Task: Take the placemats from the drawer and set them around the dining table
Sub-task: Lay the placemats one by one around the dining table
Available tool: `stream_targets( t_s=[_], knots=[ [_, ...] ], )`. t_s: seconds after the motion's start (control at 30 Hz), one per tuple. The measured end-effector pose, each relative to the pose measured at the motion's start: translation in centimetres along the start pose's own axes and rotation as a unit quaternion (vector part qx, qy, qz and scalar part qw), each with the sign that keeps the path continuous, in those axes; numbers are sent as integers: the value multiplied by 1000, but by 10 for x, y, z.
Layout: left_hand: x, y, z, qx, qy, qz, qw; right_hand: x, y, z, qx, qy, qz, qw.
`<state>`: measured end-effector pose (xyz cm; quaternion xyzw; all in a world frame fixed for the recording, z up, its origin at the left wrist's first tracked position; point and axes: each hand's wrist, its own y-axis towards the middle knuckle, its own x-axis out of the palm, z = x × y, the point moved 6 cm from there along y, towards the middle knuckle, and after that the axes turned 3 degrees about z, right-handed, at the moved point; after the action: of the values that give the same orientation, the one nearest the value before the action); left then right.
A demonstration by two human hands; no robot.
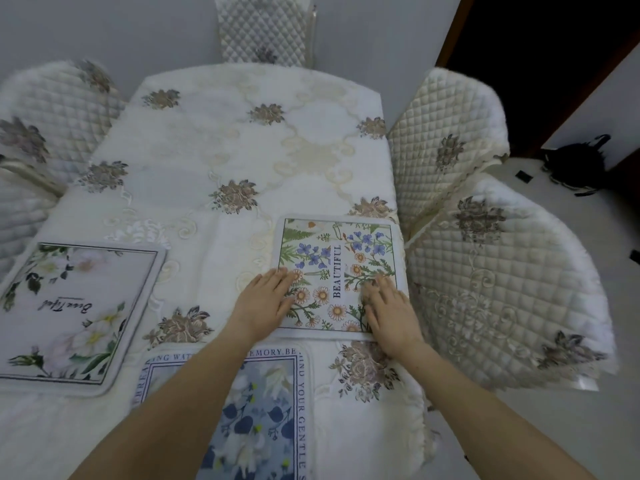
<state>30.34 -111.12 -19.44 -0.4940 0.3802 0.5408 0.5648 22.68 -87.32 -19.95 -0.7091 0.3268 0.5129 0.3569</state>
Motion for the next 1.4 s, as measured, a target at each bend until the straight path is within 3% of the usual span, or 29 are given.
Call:
stream_targets(
  t_s=[0.17, 0.43, 0.6, 0.83, 1.03, 1.27, 1.4],
  knots=[
    [-40, -68, 12, -82, -43, 79, 993, -15, -50, -52, -74, 51, -6, 996],
    [-12, -203, 17, -172, -64, 79, 980, 19, -127, -107, -184, 81, -46, 978],
    [7, -256, 2, -243, -96, 73, 963, 34, -150, -119, -186, 97, -69, 975],
    [12, -286, -47, -221, -88, 54, 970, 46, -165, -147, -131, 137, -40, 981],
    [18, -304, -96, -170, -87, 12, 981, 62, -186, -173, 6, 193, -10, 981],
    [18, -317, -133, -180, -150, -30, 972, 75, -205, -191, 157, 193, -14, 968],
    [19, -320, -128, -154, -173, -37, 972, 77, -207, -193, 178, 189, -21, 965]
  ],
)
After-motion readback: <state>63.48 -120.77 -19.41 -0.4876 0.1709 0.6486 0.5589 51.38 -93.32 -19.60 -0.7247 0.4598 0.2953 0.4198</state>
